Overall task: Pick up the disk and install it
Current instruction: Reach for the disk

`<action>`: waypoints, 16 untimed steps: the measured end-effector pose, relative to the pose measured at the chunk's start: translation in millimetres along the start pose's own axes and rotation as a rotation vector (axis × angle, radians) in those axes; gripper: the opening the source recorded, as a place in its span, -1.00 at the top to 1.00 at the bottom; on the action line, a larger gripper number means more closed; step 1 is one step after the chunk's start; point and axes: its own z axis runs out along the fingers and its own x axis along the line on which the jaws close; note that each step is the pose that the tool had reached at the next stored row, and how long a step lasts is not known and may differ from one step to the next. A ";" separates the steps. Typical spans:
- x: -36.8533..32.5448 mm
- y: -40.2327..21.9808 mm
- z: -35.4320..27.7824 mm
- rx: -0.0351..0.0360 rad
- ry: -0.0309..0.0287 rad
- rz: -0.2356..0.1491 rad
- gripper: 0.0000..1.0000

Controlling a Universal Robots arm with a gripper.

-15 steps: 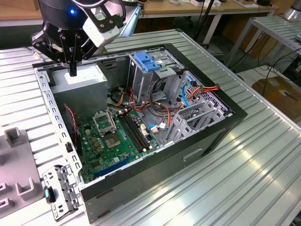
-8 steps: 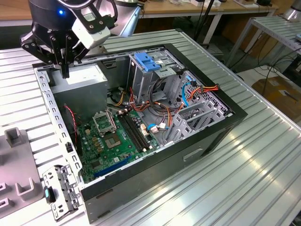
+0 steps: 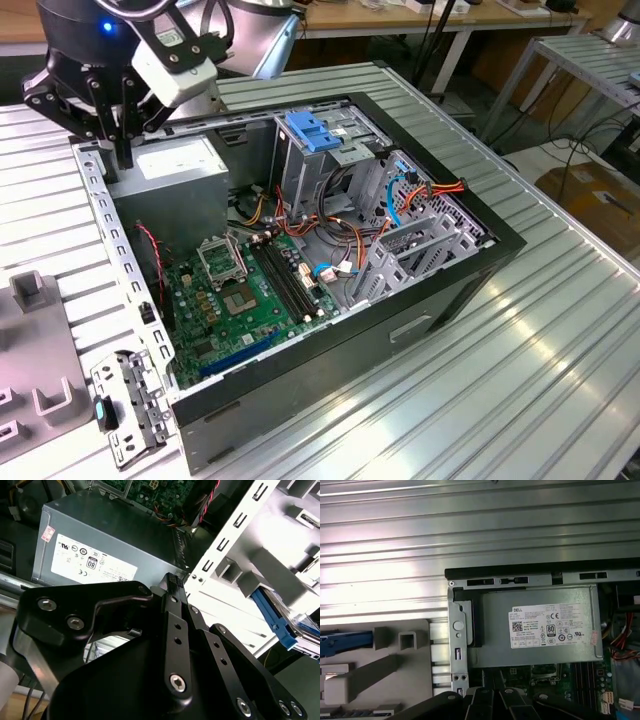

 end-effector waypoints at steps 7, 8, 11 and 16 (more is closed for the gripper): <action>10.2 -0.8 0.2 0.0001 0.0001 0.000 0.79; 12.8 -1.0 0.4 0.0000 0.0000 0.000 0.79; 21.4 -1.7 0.6 0.0000 0.0000 0.000 0.79; 30.4 -2.4 0.9 0.0000 0.0000 0.000 0.79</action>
